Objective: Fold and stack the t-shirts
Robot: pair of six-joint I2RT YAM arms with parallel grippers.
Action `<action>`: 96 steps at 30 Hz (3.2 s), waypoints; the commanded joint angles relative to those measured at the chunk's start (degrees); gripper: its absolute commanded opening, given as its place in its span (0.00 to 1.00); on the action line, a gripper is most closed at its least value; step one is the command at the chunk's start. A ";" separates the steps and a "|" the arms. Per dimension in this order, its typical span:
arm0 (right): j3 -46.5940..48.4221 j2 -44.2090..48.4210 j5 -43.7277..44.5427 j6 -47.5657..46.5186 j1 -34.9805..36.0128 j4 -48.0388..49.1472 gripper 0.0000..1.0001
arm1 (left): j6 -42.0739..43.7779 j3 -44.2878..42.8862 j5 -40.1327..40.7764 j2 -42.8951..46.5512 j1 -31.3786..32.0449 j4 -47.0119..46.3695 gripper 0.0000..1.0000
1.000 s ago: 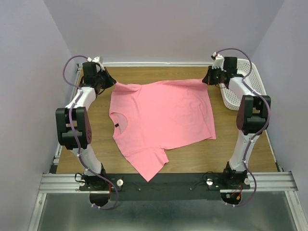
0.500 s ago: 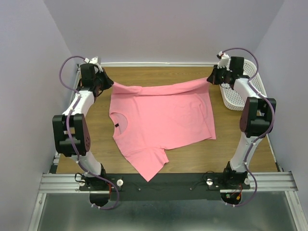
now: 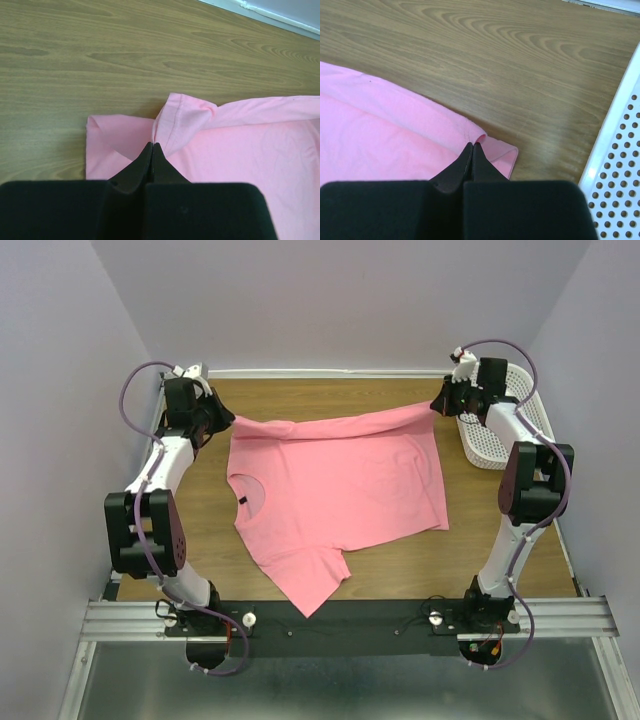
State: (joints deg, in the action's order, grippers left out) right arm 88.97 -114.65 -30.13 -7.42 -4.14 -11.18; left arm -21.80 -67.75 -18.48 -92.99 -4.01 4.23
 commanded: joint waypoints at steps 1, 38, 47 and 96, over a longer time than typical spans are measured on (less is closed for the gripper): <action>-0.64 -0.13 0.07 -1.19 -0.16 0.81 0.01 | 0.88 1.82 1.17 3.08 -0.21 -0.36 0.00; -1.78 -0.66 0.42 -1.72 -0.16 0.72 0.01 | 0.53 14.83 -3.23 14.33 -0.21 -1.94 0.00; -3.18 0.13 0.86 -2.86 -0.16 0.63 0.01 | 0.89 16.77 -3.93 14.94 -0.21 -2.03 0.00; -10.92 9.97 -10.48 -15.34 3.79 -12.90 0.50 | 3.35 26.53 -6.13 19.78 1.64 6.92 0.13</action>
State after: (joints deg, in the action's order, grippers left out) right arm 77.52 -104.49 -39.13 -23.42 -1.21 -22.83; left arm -19.46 -41.98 -23.68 -74.43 -2.83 6.90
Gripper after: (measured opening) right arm 0.498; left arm 0.060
